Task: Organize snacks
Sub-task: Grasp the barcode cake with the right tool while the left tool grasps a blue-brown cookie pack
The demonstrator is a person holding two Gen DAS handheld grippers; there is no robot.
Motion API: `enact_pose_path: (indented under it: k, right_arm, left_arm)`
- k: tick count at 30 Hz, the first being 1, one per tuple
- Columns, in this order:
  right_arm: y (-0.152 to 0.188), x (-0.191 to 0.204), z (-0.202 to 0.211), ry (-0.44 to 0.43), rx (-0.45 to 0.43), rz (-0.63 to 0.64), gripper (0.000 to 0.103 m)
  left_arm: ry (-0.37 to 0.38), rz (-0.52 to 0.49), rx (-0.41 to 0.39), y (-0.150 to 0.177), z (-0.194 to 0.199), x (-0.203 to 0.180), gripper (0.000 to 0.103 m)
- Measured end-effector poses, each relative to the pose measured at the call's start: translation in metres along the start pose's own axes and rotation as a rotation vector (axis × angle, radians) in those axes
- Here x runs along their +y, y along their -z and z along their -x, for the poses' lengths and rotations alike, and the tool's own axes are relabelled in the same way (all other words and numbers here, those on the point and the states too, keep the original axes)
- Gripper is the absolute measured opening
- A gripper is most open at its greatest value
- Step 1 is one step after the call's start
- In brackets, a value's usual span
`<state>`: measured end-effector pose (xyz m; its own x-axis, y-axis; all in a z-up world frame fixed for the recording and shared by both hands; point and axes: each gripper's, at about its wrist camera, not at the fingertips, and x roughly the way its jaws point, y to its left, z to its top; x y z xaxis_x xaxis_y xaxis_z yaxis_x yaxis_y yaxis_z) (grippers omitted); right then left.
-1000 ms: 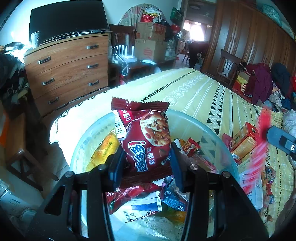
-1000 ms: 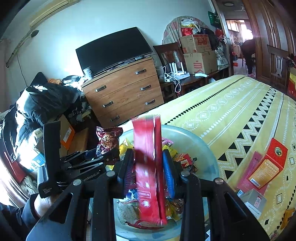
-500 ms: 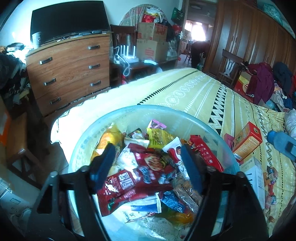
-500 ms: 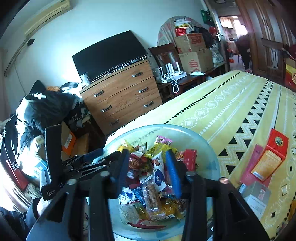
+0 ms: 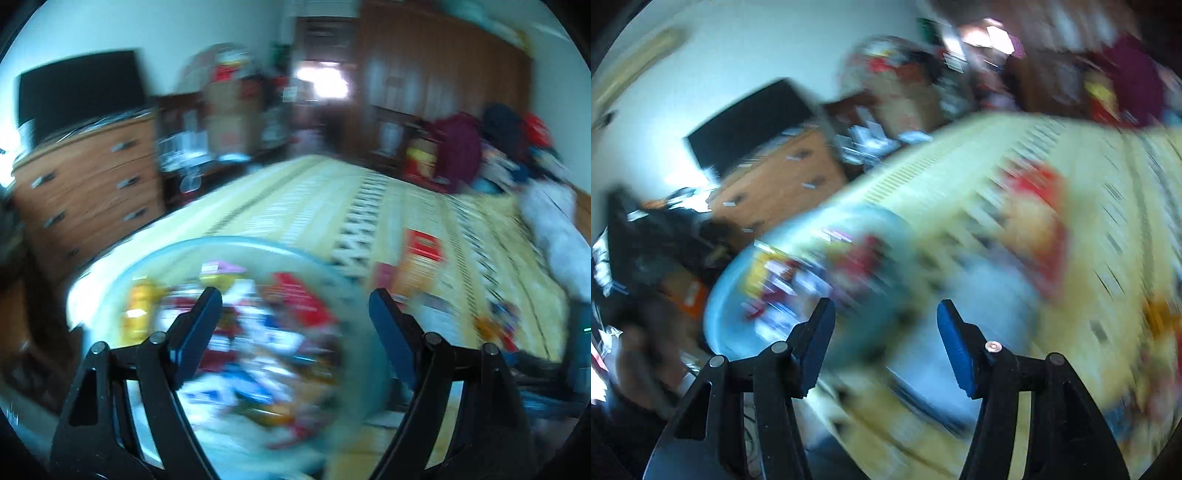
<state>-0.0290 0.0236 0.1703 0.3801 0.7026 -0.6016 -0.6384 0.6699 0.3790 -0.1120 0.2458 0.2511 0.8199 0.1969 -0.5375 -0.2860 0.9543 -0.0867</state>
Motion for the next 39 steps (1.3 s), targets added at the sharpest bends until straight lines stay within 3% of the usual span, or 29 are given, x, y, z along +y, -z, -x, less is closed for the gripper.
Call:
enact_pose_path:
  k: [3,6,9,12,17,21,27,32,39]
  right_arm:
    - [0.056,-0.086,0.017,0.177,0.072,-0.124,0.062]
    - [0.099,-0.167,0.044,0.290,0.096,-0.296,0.062]
    - [0.127,-0.236,0.069,0.387,0.092,-0.461,0.062]
    - [0.141,-0.269,0.069,0.390,0.098,-0.552,0.062]
    - [0.136,-0.249,0.043,0.347,0.160,-0.374,0.062]
    - [0.135,-0.231,0.036,0.377,0.203,-0.250,0.062]
    - [0.137,-0.238,0.040,0.411,0.182,-0.282,0.061]
    - [0.138,-0.242,0.049,0.402,0.169,-0.283,0.046]
    - [0.169,-0.234,0.097,0.352,0.137,-0.323,0.046]
  left_arm:
    - [0.148,-0.094,0.014,0.008,0.010,-0.053,0.083]
    - [0.257,-0.165,0.060,0.022,0.012,-0.093,0.083]
    - [0.291,-0.201,0.128,0.035,-0.001,-0.114,0.083]
    - [0.300,-0.214,0.203,0.047,-0.018,-0.127,0.083]
    - [0.299,-0.224,0.246,0.054,-0.027,-0.139,0.083]
    - [0.313,-0.227,0.258,0.061,-0.022,-0.152,0.083]
    - [0.338,-0.268,0.273,0.071,-0.020,-0.174,0.083]
    - [0.413,-0.288,0.324,0.082,-0.028,-0.205,0.083]
    - [0.510,-0.329,0.467,0.135,-0.108,-0.260,0.083]
